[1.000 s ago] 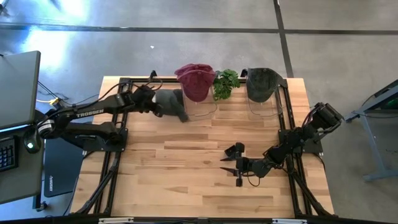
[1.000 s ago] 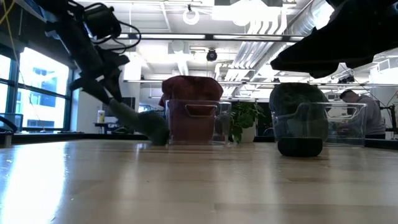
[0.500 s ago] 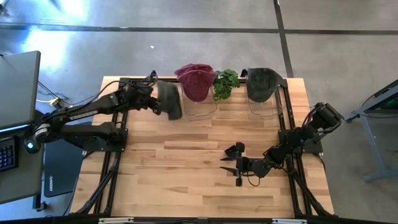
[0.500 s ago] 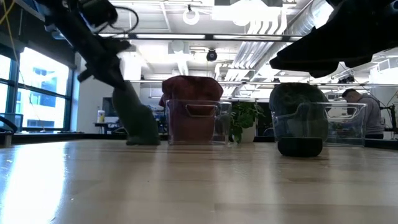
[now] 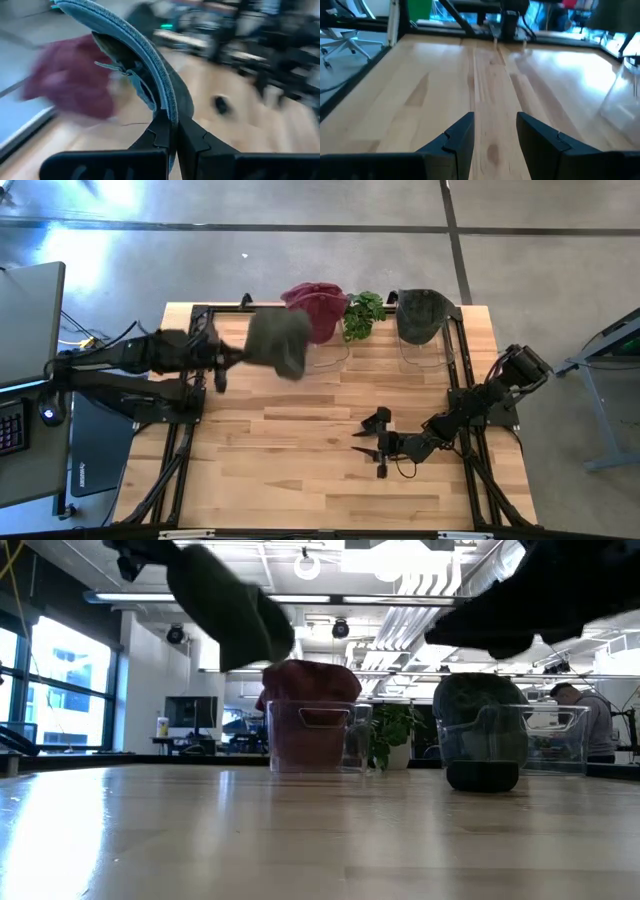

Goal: Pick & Place hat
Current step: Put the black cap into the right transparent bin

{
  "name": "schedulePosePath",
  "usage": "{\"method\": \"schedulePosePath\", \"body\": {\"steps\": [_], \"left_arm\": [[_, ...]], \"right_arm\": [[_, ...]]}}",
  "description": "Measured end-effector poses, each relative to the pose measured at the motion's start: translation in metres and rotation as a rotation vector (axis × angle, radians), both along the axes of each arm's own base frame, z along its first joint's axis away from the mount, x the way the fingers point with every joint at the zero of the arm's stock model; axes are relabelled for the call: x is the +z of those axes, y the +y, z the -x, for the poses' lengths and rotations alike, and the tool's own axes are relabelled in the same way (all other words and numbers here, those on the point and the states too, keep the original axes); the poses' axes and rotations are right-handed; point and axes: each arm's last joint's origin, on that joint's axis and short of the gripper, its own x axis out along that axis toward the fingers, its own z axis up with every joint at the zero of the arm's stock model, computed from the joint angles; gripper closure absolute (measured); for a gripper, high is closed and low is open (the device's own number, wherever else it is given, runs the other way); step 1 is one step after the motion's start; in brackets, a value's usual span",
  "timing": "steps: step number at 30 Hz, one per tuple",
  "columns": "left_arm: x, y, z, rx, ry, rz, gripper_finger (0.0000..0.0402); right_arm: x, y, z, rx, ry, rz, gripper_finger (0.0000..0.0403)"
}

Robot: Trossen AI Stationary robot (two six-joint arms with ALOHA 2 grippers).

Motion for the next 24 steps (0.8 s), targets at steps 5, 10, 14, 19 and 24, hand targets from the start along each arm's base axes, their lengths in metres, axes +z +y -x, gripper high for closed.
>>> {"method": "schedulePosePath", "body": {"steps": [5, 10, 14, 19, 24], "left_arm": [[-0.014, -0.022, -0.007, -0.244, -0.072, -0.015, 0.0400], [-0.022, -0.045, -0.020, -0.486, -0.196, -0.098, 0.0400], [-0.021, -0.062, -0.026, -0.675, -0.267, -0.165, 0.0400], [-0.024, -0.078, -0.035, -0.777, -0.281, -0.262, 0.0400], [-0.034, -0.085, -0.048, -0.688, -0.207, -0.323, 0.0401]], "right_arm": [[0.020, 0.009, -0.012, 0.026, -0.061, 0.077, 0.0260], [0.031, 0.008, -0.025, -0.182, -0.064, 0.105, 0.0259], [0.027, -0.009, -0.029, -0.426, -0.066, 0.028, 0.0262], [0.036, -0.025, -0.043, -0.394, -0.161, -0.176, 0.0301], [0.058, -0.023, -0.050, -0.169, -0.303, -0.239, 0.0373]]}}
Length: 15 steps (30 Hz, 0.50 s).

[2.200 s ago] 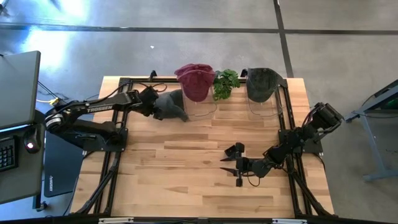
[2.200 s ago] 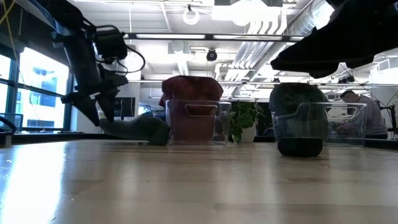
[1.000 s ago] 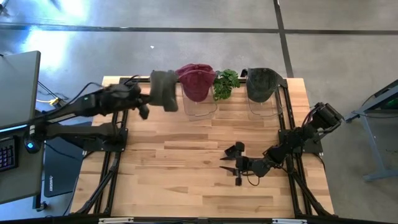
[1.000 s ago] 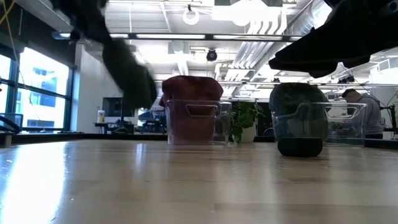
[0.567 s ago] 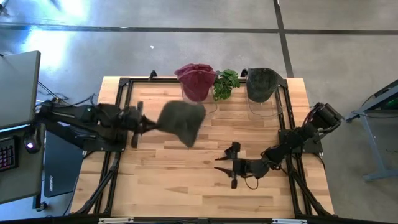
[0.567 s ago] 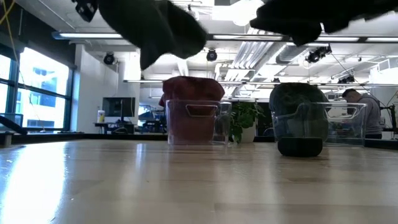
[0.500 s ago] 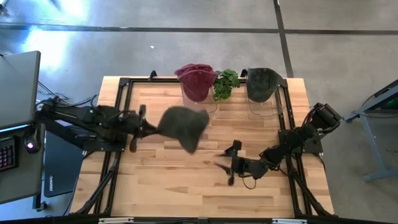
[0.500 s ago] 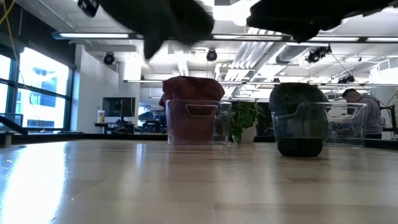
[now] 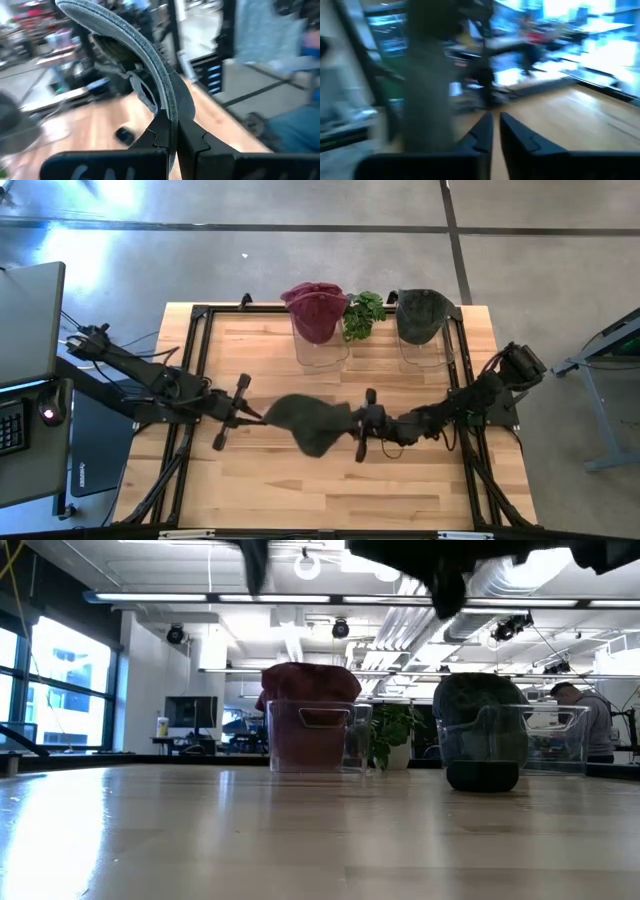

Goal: Pick & Place hat
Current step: Put the black cap into the right transparent bin

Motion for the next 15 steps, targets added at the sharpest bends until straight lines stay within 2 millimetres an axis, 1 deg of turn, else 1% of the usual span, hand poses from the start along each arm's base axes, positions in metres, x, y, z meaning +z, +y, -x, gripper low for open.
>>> {"method": "schedulePosePath", "body": {"steps": [1, 3, 6, 10, 13, 15], "left_arm": [[-0.001, 0.000, -0.002, 0.024, 0.001, -0.004, 0.0401], [-0.001, -0.001, -0.007, 0.044, -0.017, -0.001, 0.0401], [-0.002, -0.004, -0.013, 0.074, -0.036, -0.034, 0.0401], [-0.005, -0.006, -0.020, 0.085, -0.023, -0.062, 0.0401], [-0.007, -0.009, -0.021, 0.005, -0.005, -0.066, 0.0401], [-0.009, -0.011, -0.020, -0.055, 0.008, -0.063, 0.0401]], "right_arm": [[0.004, 0.002, -0.001, 0.051, -0.018, 0.011, 0.0387], [0.010, 0.006, -0.004, 0.116, -0.032, 0.034, 0.0398], [0.016, 0.010, -0.010, 0.193, -0.036, 0.056, 0.0387], [0.016, 0.019, -0.015, 0.374, -0.045, 0.159, 0.0388], [0.019, 0.029, -0.010, 0.573, -0.104, 0.281, 0.0400], [0.018, 0.039, -0.001, 0.731, -0.174, 0.379, 0.0399]]}}
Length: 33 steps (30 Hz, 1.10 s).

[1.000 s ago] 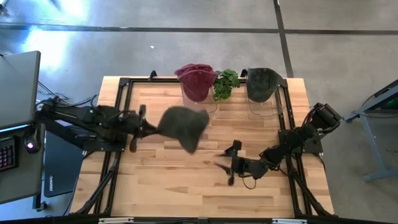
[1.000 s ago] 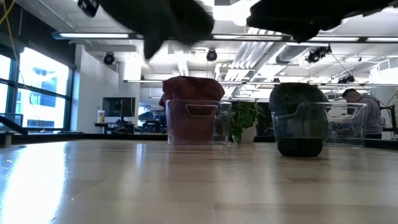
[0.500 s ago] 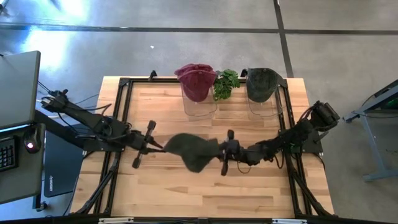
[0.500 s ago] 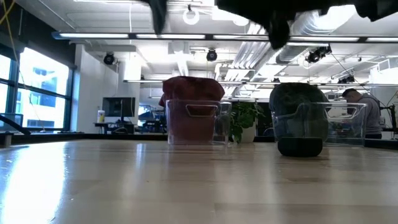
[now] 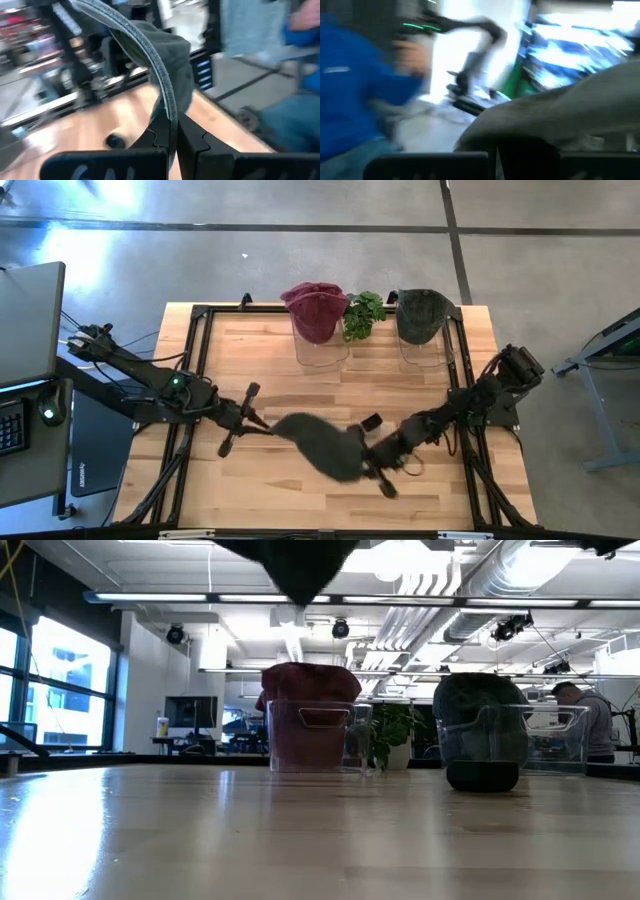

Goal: Pick & Place hat
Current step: Put the black cap into the right transparent bin

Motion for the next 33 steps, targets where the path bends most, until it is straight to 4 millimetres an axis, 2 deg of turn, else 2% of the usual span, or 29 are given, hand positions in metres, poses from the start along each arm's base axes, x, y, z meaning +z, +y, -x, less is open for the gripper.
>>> {"method": "schedulePosePath", "body": {"steps": [2, 5, 11, 14, 22, 27, 33], "left_arm": [[0.001, -0.002, 0.001, -0.061, 0.001, 0.011, 0.0401], [0.004, -0.002, 0.003, -0.107, -0.015, 0.023, 0.0401], [0.005, -0.002, 0.005, -0.129, -0.020, 0.028, 0.0401], [0.006, -0.002, 0.004, -0.125, -0.038, 0.025, 0.0401], [0.002, 0.001, 0.000, 0.037, -0.026, -0.010, 0.0401], [-0.005, -0.004, -0.012, 0.050, -0.034, -0.091, 0.0401], [-0.007, -0.008, -0.019, 0.011, -0.087, -0.150, 0.0401]], "right_arm": [[0.001, 0.006, 0.009, 0.111, -0.087, 0.027, 0.0398], [0.001, 0.008, 0.015, 0.078, -0.116, -0.004, 0.0400], [-0.018, -0.008, 0.008, -0.389, 0.102, -0.051, 0.0398], [-0.022, -0.018, 0.002, -0.470, 0.124, -0.090, 0.0401], [-0.011, -0.009, 0.001, -0.215, -0.163, -0.194, 0.0401], [-0.014, -0.004, -0.003, -0.067, -0.175, -0.170, 0.0401], [-0.012, -0.004, -0.001, -0.008, -0.133, -0.134, 0.0398]]}}
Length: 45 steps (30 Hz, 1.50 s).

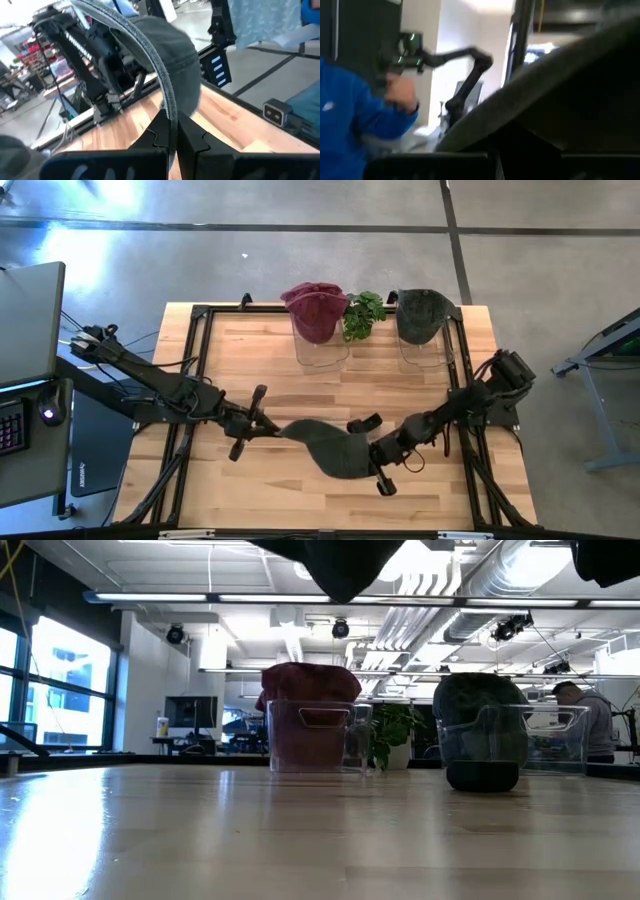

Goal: Pick & Place hat
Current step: Put the black cap into the right transparent bin

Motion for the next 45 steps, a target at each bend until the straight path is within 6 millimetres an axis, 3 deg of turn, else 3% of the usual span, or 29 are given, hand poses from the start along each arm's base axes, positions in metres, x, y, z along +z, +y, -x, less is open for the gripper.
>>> {"method": "schedulePosePath", "body": {"steps": [2, 7, 9, 11, 17, 19, 26, 30, 37, 41, 45], "left_arm": [[0.002, 0.000, 0.001, -0.012, -0.012, 0.005, 0.0401], [0.005, 0.001, 0.003, -0.031, -0.026, 0.014, 0.0401], [0.005, 0.001, 0.003, -0.033, -0.025, 0.013, 0.0401], [0.005, 0.001, 0.003, -0.013, -0.029, 0.004, 0.0401], [0.003, 0.002, 0.003, 0.020, -0.016, -0.017, 0.0401], [0.003, 0.002, 0.003, 0.015, -0.016, -0.017, 0.0401], [0.002, 0.002, 0.002, 0.017, -0.010, -0.019, 0.0401], [0.001, 0.002, 0.002, 0.022, -0.008, -0.020, 0.0401], [0.001, 0.002, 0.002, 0.024, -0.006, -0.018, 0.0401], [0.001, 0.002, 0.001, 0.044, -0.010, -0.019, 0.0401], [0.002, 0.002, 0.001, 0.048, -0.018, -0.016, 0.0401]], "right_arm": [[-0.003, -0.002, -0.001, -0.027, 0.067, 0.029, 0.0397], [-0.009, -0.012, -0.005, -0.388, 0.171, -0.009, 0.0401], [-0.009, -0.014, -0.007, -0.439, 0.172, -0.028, 0.0399], [-0.006, -0.011, -0.010, -0.386, 0.153, -0.029, 0.0399], [0.006, 0.003, -0.006, 0.072, 0.006, 0.060, 0.0400], [0.006, 0.005, -0.004, 0.151, -0.006, 0.078, 0.0399], [0.007, -0.002, -0.007, -0.094, 0.114, -0.023, 0.0397], [0.019, -0.015, 0.005, -0.241, 0.327, 0.032, 0.0351], [0.042, -0.036, 0.062, -0.359, 0.710, 0.001, 0.0209], [0.025, -0.017, 0.082, -0.326, 0.735, 0.023, 0.0150], [-0.004, 0.004, 0.089, -0.375, 0.538, -0.007, 0.0133]]}}
